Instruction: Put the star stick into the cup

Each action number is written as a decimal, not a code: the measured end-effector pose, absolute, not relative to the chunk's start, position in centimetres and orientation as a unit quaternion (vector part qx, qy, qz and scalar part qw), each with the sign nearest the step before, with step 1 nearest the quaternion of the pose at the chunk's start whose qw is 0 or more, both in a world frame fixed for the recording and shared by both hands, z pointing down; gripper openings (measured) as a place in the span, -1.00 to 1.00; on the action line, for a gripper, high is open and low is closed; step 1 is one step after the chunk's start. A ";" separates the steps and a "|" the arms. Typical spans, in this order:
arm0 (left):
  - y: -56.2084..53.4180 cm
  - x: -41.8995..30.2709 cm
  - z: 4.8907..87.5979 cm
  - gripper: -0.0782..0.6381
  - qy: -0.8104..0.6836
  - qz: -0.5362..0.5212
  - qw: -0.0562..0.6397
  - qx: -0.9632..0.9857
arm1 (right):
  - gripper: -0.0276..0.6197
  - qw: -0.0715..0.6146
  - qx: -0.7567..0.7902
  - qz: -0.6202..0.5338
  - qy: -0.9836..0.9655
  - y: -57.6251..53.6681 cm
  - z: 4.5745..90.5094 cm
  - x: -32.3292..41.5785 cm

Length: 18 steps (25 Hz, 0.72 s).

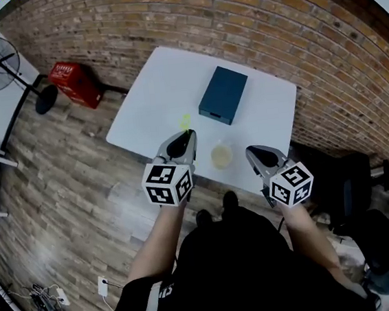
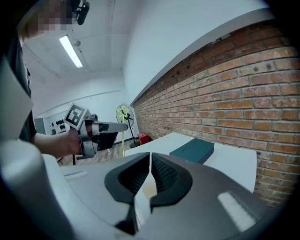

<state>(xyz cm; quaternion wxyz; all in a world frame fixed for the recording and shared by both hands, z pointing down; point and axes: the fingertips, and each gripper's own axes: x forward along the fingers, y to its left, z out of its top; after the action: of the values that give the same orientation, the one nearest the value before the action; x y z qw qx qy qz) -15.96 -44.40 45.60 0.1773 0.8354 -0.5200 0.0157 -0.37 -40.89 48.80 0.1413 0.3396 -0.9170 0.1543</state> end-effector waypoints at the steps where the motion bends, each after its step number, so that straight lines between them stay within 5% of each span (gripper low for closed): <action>1: -45.1 -15.6 45.5 -0.73 -0.514 0.016 0.176 0.839 | -0.89 0.141 0.343 0.158 -0.915 -41.2 49.0 -0.2; 18: -50.0 -7.2 48.9 -0.73 -0.432 0.050 0.206 0.877 | -0.89 0.137 0.380 0.199 -0.893 -43.8 51.7 4.7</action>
<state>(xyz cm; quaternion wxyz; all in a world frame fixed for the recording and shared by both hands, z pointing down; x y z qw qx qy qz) -7.22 -50.04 48.87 0.2057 0.8768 -0.4317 0.0500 4.73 -43.84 51.70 0.1370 0.3797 -0.8929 0.1994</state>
